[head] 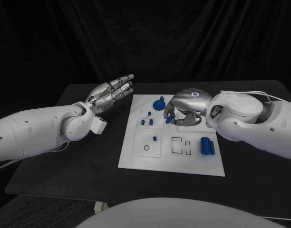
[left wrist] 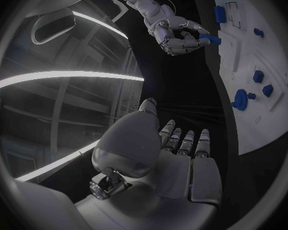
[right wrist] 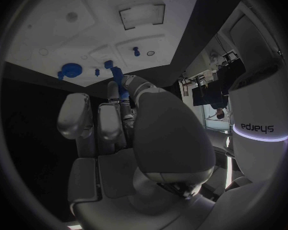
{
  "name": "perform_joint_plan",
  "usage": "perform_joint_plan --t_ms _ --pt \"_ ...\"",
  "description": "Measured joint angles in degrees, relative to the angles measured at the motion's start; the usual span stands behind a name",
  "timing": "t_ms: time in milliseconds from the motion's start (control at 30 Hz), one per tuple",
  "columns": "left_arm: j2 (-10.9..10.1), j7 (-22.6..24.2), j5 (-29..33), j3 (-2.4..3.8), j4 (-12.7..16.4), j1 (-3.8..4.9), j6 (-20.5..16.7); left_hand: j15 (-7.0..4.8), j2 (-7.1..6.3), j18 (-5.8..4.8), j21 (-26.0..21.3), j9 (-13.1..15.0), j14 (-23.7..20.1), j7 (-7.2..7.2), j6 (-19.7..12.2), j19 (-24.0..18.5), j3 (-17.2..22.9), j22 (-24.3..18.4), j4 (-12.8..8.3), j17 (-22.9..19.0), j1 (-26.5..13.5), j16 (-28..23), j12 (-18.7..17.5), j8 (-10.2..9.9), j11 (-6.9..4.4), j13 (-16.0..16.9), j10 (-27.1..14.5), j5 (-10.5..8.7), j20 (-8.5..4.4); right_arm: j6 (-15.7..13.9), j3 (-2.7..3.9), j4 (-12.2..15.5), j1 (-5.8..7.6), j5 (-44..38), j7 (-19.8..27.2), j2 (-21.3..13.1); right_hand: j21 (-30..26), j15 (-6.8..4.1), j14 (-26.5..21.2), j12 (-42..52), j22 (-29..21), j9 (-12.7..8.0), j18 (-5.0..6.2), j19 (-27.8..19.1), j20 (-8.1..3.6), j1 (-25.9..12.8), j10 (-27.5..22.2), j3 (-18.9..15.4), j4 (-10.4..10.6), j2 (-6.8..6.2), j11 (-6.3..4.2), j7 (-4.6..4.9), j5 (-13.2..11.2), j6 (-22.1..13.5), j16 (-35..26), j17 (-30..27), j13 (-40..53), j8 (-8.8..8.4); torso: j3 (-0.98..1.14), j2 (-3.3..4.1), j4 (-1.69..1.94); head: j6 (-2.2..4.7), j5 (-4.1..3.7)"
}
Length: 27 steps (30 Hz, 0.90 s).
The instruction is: Assemble the parts on the task board
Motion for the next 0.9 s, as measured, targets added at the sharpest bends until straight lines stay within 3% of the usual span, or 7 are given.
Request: perform_joint_plan --t_ms 200,267,367,400,467,900 --pt "-0.01 0.0 0.0 0.0 -0.01 -0.01 -0.05 -0.12 0.0 0.0 0.0 0.0 0.12 0.0 0.0 0.0 0.0 0.0 0.0 0.0 0.0 0.0 0.0 0.0 0.0 0.0 0.0 0.0 0.0 1.4 0.0 -0.51 -0.33 0.31 0.06 4.56 -0.5 0.0 0.0 -0.43 0.0 0.28 0.0 0.0 0.0 0.0 0.01 0.3 -0.3 0.0 0.02 0.0 -0.01 -0.01 -0.29 -0.61 -0.13 0.0 -0.01 -0.02 -0.01 0.0 0.01" --pt "-0.08 0.0 0.0 0.0 0.02 -0.01 -0.13 -1.26 0.0 0.0 0.0 0.0 0.21 0.22 0.22 0.0 0.0 0.0 0.0 -0.01 0.0 0.0 0.0 0.0 0.2 0.0 0.2 0.0 0.0 1.94 0.01 -0.77 -0.56 0.39 0.09 5.9 -0.61 0.0 0.0 -0.44 0.0 0.28 0.01 0.0 0.0 0.0 0.02 0.3 -0.3 0.0 0.03 0.0 -0.01 -0.01 -0.48 -0.7 -0.16 0.0 -0.01 0.01 -0.01 0.0 0.1" --pt "-0.27 0.0 0.0 0.0 0.08 -0.01 -0.28 -1.45 0.0 0.05 0.0 0.0 0.21 0.31 0.3 0.0 -0.25 0.01 0.25 -0.02 0.0 0.0 0.0 0.0 0.2 0.0 0.2 0.0 0.0 2.84 0.02 -1.3 -1.07 0.47 0.15 7.83 -0.61 0.0 0.0 -0.44 -0.01 0.3 0.0 0.0 0.0 0.35 0.02 0.32 -0.64 -0.14 0.03 0.21 -0.41 -0.22 -0.48 -0.7 -0.27 0.0 -0.01 0.08 0.03 0.0 0.2" --pt "-0.34 0.0 0.0 0.0 0.1 -0.02 -0.35 -1.45 0.0 0.7 0.0 -0.01 0.21 0.31 0.3 -0.12 -0.25 0.01 0.25 -0.03 0.0 0.0 0.0 0.0 0.2 0.0 0.2 0.0 -0.12 3.1 0.02 -1.47 -1.25 0.49 0.17 8.37 -0.61 0.0 0.0 -0.44 -0.01 0.3 0.0 0.0 0.0 0.41 0.02 0.33 -0.65 -0.09 0.04 0.21 -0.45 -0.23 -0.48 -0.7 -0.31 0.0 -0.01 0.12 0.04 0.0 0.29" --pt "-0.5 0.0 0.0 0.0 0.12 -0.02 -0.51 -1.45 0.0 0.92 0.0 -0.01 0.21 0.31 0.3 -0.21 -0.41 0.01 0.41 -0.04 0.0 0.0 0.0 0.0 0.2 0.0 0.2 0.0 -0.21 3.7 0.02 -1.84 -1.72 0.53 0.23 9.41 -0.61 0.0 0.0 -0.44 -0.01 0.32 0.0 0.0 0.0 0.5 0.03 0.37 -0.7 -0.01 0.04 0.2 -0.47 -0.24 -0.48 -0.7 -0.34 -0.01 -0.02 0.16 0.07 0.0 0.42" --pt "-0.69 0.0 0.0 0.0 0.09 -0.02 -0.97 -1.44 0.0 0.91 0.0 0.02 0.21 0.31 0.3 0.0 -0.41 0.01 0.41 -0.04 0.0 0.0 0.0 0.23 0.2 0.0 0.2 0.0 -0.43 6.13 0.0 -3.48 -5.16 -0.62 0.42 12.52 -1.23 0.0 0.0 -0.67 0.04 0.41 0.0 -0.22 0.22 0.7 0.09 0.61 -0.93 0.06 0.12 0.36 -0.5 -0.49 -0.72 -1.21 -0.39 -0.35 -0.04 0.1 0.08 0.0 1.47"
